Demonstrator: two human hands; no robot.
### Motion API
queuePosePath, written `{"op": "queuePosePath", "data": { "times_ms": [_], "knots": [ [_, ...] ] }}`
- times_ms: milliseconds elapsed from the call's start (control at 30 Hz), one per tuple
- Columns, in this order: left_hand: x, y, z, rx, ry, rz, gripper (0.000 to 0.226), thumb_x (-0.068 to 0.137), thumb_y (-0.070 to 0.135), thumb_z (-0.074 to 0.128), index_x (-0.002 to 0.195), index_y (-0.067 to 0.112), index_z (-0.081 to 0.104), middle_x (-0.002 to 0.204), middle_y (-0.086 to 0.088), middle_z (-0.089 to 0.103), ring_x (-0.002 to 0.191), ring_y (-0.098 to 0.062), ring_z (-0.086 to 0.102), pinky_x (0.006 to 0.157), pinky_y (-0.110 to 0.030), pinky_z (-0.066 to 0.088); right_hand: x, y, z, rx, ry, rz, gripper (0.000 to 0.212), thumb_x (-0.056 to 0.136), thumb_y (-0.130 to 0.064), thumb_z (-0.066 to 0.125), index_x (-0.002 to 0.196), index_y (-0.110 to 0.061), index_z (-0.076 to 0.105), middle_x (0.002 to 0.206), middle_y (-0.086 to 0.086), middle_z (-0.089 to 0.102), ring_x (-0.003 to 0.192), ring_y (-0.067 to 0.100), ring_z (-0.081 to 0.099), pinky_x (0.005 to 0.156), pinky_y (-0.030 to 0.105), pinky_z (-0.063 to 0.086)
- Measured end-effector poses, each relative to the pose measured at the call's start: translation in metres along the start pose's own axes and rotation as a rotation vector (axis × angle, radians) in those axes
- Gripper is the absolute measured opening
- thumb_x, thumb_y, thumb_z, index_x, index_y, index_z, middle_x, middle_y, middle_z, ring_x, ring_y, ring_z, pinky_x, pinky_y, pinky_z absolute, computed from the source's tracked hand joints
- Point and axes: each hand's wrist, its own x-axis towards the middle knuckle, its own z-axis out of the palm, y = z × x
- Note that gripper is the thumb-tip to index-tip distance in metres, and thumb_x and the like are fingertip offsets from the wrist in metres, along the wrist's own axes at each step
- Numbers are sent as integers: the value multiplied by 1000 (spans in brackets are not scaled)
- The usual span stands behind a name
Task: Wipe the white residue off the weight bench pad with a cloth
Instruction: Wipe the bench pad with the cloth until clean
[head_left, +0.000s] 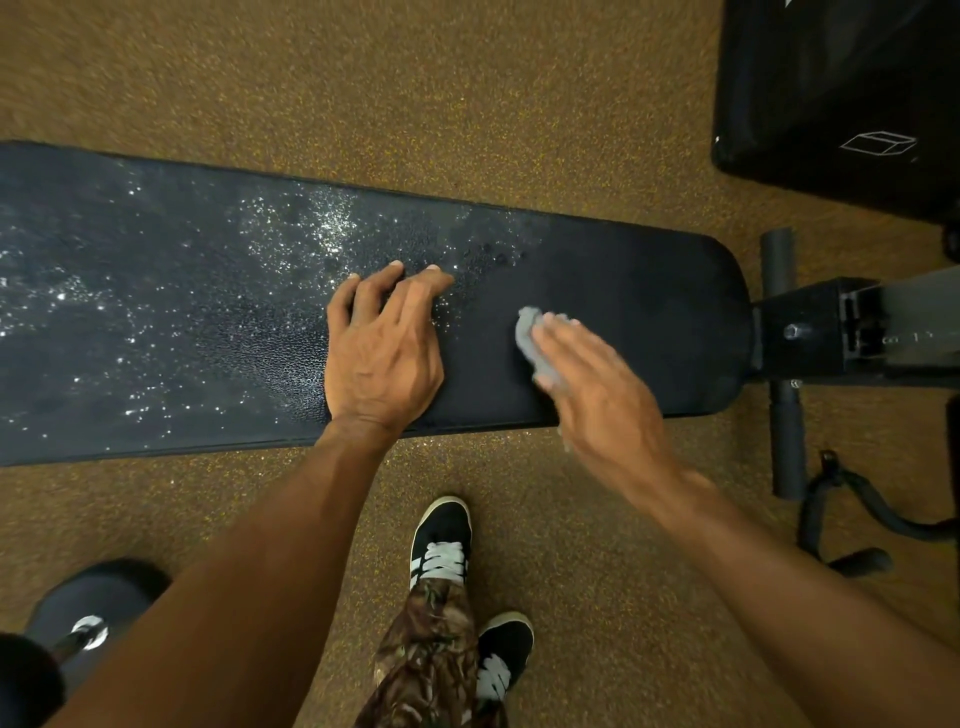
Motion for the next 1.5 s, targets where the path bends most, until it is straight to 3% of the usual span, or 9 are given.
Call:
{"op": "queuePosePath", "data": {
  "times_ms": [67, 200, 300, 500, 667, 867, 1067, 1200, 1500],
  "knots": [
    [0, 0, 1, -1, -10, -5, 34, 99, 13, 45, 130, 24, 54, 128, 6, 67, 133, -26, 50, 113, -50, 31, 19, -12, -16, 324, 121, 334, 36, 108, -30, 41, 136, -16, 57, 137, -8, 54, 124, 2, 48, 109, 20, 37],
    [0, 0, 0, 2, -11, -2, 34, 100, 15, 44, 130, 24, 54, 130, 6, 66, 133, -26, 49, 114, -50, 31, 53, -32, -30, 1313, 168, 829, 31, 105, -38, 47, 116, -17, 67, 113, 6, 74, 108, 20, 70, 92, 37, 57],
    [0, -1, 1, 1, -9, -1, 34, 100, 16, 41, 130, 24, 54, 130, 5, 66, 133, -26, 49, 114, -49, 29, 59, -30, -28, 1529, 72, 967, 37, 99, -39, 58, 121, -11, 68, 110, 5, 76, 105, 22, 72, 88, 37, 58],
    [0, -2, 2, 18, 6, 20, 34, 100, 17, 41, 130, 24, 55, 132, 7, 65, 133, -25, 49, 113, -46, 28, 66, -21, -23, 727, -71, 766, 56, 75, -24, 84, 121, -24, 52, 111, -9, 66, 97, 7, 66, 82, 30, 56],
    [-1, -2, 2, 20, 26, 21, 33, 99, 19, 41, 128, 25, 55, 129, 8, 67, 131, -25, 51, 111, -47, 32, 79, -10, -35, 1058, -146, 674, 40, 85, -9, 76, 120, -21, 60, 111, 0, 73, 102, 17, 72, 93, 41, 58],
    [0, -2, 1, 19, 4, 11, 35, 98, 17, 41, 130, 24, 55, 131, 7, 66, 133, -25, 50, 112, -48, 32, 86, 2, -37, 805, -220, 584, 15, 91, -18, 66, 100, -28, 66, 96, -6, 74, 91, 16, 71, 86, 44, 57],
    [0, -2, 3, 24, 1, 14, 34, 98, 16, 44, 130, 25, 54, 133, 8, 65, 133, -25, 49, 113, -49, 32, 75, 0, -29, -34, 88, 322, 69, 81, -46, 76, 139, -27, 43, 134, 2, 49, 118, 24, 53, 91, 37, 49],
    [0, -2, 3, 27, 20, 18, 34, 98, 17, 44, 130, 25, 54, 133, 8, 65, 133, -24, 50, 113, -48, 31, 63, -7, -15, -323, 34, -23, 59, 88, -56, 57, 141, -32, 51, 147, 3, 47, 127, 30, 46, 100, 48, 42],
    [0, -3, 3, 41, 47, 32, 34, 97, 16, 47, 128, 24, 57, 132, 9, 65, 131, -24, 52, 111, -48, 35, 50, -14, 16, -414, -178, 186, 60, 104, -49, 25, 159, -26, 17, 168, 3, 15, 153, 38, 10, 118, 67, 13]
  ]
}}
